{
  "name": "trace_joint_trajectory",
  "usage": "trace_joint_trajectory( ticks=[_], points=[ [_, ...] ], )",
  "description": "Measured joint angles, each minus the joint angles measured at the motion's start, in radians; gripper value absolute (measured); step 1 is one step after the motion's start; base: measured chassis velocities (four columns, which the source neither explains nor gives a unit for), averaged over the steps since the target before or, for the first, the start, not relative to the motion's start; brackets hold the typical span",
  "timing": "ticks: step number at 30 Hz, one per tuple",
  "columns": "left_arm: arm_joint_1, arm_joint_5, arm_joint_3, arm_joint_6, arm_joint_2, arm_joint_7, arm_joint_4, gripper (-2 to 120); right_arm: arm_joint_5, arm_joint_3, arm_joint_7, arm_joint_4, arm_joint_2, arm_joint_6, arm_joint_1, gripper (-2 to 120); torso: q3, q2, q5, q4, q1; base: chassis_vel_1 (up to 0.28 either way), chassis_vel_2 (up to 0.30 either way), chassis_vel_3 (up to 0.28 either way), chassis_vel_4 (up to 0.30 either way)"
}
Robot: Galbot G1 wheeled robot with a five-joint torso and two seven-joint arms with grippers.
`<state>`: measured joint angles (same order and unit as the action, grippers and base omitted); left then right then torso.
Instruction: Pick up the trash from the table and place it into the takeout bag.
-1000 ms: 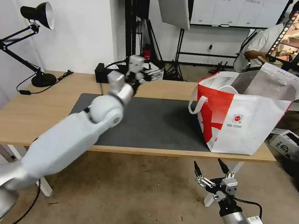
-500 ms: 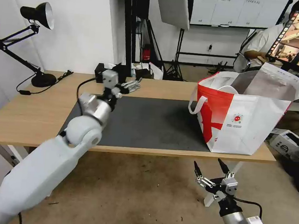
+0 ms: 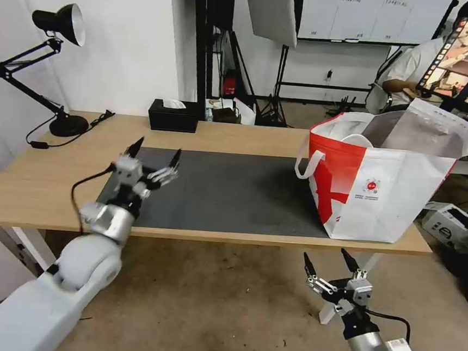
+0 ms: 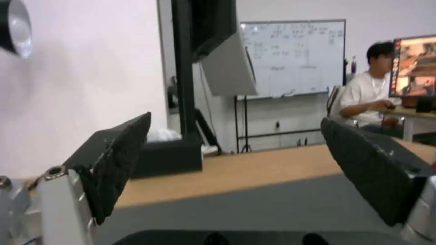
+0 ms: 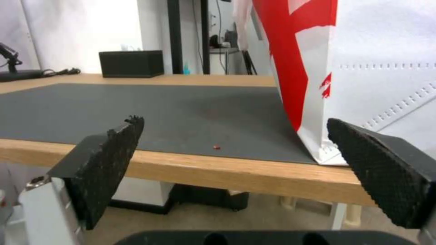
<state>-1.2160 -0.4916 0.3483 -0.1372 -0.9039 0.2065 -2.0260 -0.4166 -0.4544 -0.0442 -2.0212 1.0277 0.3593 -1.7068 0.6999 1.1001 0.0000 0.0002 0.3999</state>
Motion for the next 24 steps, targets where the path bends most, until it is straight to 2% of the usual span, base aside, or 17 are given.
trace_joint_trajectory(
  ticks=[5, 7, 8, 11, 18, 24],
  points=[
    [-0.072, 0.011, 0.02, 0.011, -0.031, -0.037, 0.0, 100, 0.0, 0.0, 0.0, 0.0, 0.0, 0.0, 0.0, 100, 0.0, 0.0, -0.0001, -0.0003, 0.0, 0.0, 0.0, 0.0, 0.0],
    [-0.148, 0.035, 0.053, 0.012, -0.052, -0.056, 0.002, 100, 0.0, 0.0, 0.0, 0.0, 0.0, 0.0, 0.0, 100, 0.0, 0.0, 0.0, -0.0003, 0.0, 0.0, 0.0, 0.0, 0.0],
    [-0.148, 0.035, 0.053, 0.012, -0.052, -0.056, 0.002, 100, 0.0, 0.0, 0.0, 0.0, 0.0, 0.0, 0.0, 100, 0.0, 0.0, 0.0, -0.0003, 0.0, 0.0, 0.0, 0.0, 0.0],
    [-0.235, 0.06, 0.124, 0.029, -0.071, -0.065, -0.002, 100, 0.0, 0.0, 0.0, 0.0, 0.0, 0.0, 0.0, 100, 0.0, 0.0, -0.0002, 0.0, 0.0, 0.0, 0.0, 0.0, 0.0],
    [-0.336, 0.058, 0.234, 0.077, -0.088, -0.065, -0.038, 100, 0.0, 0.0, 0.0, 0.0, 0.0, 0.0, 0.0, 100, 0.0, 0.0, 0.0, -0.0001, 0.0, 0.0, 0.0, 0.0, 0.0],
    [-0.402, 0.055, 0.287, 0.124, -0.115, -0.063, -0.074, 100, 0.0, 0.0, 0.0, 0.0, 0.0, 0.0, 0.0, 100, 0.0, 0.0, 0.0, -0.0002, 0.0, 0.0, 0.0, 0.0, 0.0]
  ],
)
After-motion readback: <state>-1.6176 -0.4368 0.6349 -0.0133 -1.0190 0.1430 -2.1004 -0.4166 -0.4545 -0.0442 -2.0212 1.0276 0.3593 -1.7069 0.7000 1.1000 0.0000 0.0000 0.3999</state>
